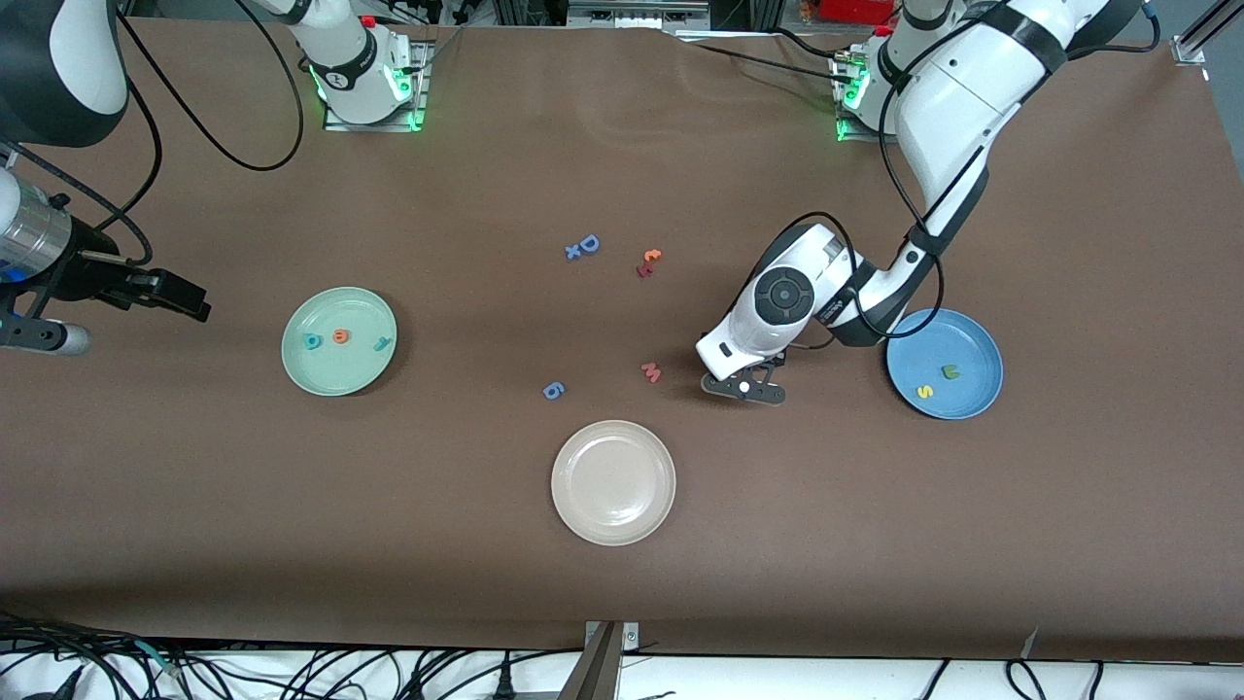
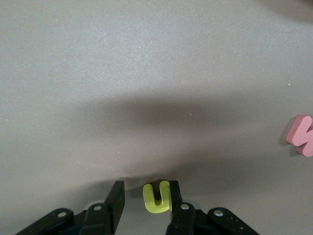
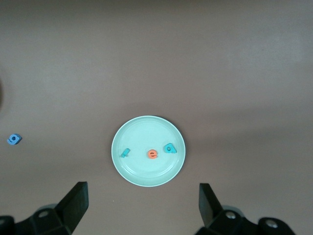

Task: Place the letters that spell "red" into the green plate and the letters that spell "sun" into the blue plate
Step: 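Close the left gripper on the yellow u and lift it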

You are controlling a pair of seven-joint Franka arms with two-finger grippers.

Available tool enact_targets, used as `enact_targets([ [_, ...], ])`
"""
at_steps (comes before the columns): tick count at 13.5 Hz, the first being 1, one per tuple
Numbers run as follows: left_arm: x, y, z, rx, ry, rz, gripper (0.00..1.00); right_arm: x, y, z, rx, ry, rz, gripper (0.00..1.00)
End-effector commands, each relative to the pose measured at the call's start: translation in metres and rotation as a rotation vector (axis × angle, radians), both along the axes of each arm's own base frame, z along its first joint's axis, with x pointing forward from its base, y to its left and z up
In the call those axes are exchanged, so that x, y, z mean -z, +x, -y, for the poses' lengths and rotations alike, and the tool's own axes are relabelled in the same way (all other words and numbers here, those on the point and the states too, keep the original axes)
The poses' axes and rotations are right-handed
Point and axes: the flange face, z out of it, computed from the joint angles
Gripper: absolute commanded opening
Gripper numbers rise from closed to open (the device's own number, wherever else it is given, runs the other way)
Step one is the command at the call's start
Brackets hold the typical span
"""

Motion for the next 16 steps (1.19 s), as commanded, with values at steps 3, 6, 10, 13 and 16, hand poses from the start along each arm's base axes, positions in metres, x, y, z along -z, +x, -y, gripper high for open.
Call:
enact_targets([
  [3,0.0054,-0.0028,0.0028,-0.007,-0.018,-0.026,0.45,0.0,-0.0035,0.0016,0.01,0.002,0.009,1.0],
  [6,0.007,-0.0035,0.0038,-0.006,-0.02,-0.026,0.45,0.0,-0.0035,0.0016,0.01,0.002,0.009,1.0],
  [10,0.0091,-0.0035,0.0048,-0.006,-0.022,-0.029,0.45,0.0009,-0.0038,0.0017,0.01,0.002,0.006,1.0],
  [13,0.0093,-0.003,0.0041,-0.006,-0.022,-0.027,0.28,0.0007,-0.0036,0.0016,0.01,0.002,0.008,1.0],
  [16,0.0096,-0.0017,0.0024,0.0,-0.023,-0.027,0.09,0.0009,-0.0038,0.0017,0.01,0.002,0.006,1.0],
])
